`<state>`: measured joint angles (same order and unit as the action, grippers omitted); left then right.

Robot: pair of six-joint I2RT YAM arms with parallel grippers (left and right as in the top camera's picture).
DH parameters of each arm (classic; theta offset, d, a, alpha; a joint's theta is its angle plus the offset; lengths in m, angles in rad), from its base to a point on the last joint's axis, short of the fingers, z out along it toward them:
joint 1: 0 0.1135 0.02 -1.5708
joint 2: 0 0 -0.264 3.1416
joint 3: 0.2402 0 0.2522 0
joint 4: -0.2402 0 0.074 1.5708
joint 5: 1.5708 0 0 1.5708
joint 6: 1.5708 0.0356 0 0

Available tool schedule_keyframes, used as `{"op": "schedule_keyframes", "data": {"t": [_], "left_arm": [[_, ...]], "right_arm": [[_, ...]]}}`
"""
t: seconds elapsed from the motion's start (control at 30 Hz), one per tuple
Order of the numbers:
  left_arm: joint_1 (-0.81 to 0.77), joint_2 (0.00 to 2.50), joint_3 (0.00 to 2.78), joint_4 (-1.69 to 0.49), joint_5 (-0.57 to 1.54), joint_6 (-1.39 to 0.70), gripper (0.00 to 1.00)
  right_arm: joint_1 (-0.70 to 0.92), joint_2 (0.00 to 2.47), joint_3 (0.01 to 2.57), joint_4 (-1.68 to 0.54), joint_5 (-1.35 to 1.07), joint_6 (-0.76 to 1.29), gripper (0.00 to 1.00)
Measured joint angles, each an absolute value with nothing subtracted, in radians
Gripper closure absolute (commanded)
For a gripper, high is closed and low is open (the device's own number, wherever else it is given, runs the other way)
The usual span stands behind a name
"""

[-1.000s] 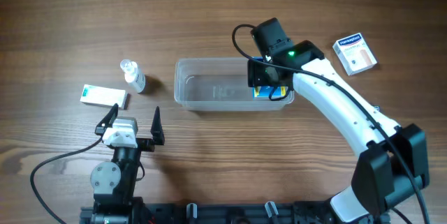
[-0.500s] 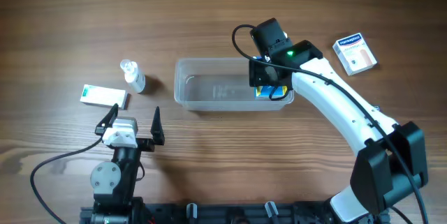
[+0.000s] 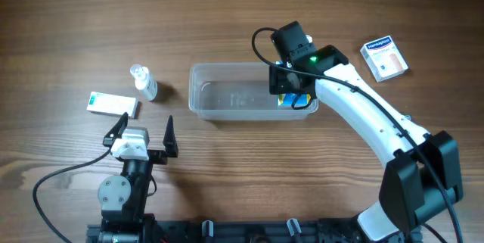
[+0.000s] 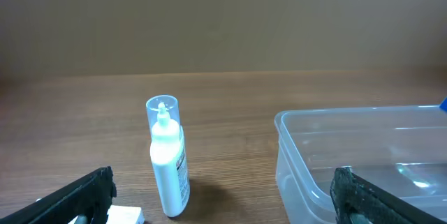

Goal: Pack container
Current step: 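Carry the VapoDrops box left and lower it into the container, then release the box and move the right gripper to the Hansaplast box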

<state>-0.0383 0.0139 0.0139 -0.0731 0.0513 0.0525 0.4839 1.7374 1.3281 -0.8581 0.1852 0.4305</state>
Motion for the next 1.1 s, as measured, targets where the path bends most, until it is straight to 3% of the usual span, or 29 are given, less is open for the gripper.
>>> {"op": "schedule_keyframes", "data": {"t": [0.1,0.6,0.8,1.1], "left_arm": [[-0.038,0.014,0.014,-0.073,0.051,0.052,0.00],[-0.038,0.014,0.014,-0.073,0.051,0.052,0.00],[-0.038,0.014,0.014,-0.073,0.051,0.052,0.00],[-0.038,0.014,0.014,-0.073,0.051,0.052,0.00]], "right_arm": [[0.484,1.737,1.328,-0.857,0.185,0.435,0.01],[0.447,1.725,1.328,-0.861,0.184,0.391,0.00],[0.311,1.584,1.328,-0.882,0.173,0.309,0.00],[-0.038,1.502,1.328,-0.791,0.173,0.099,0.00]]}}
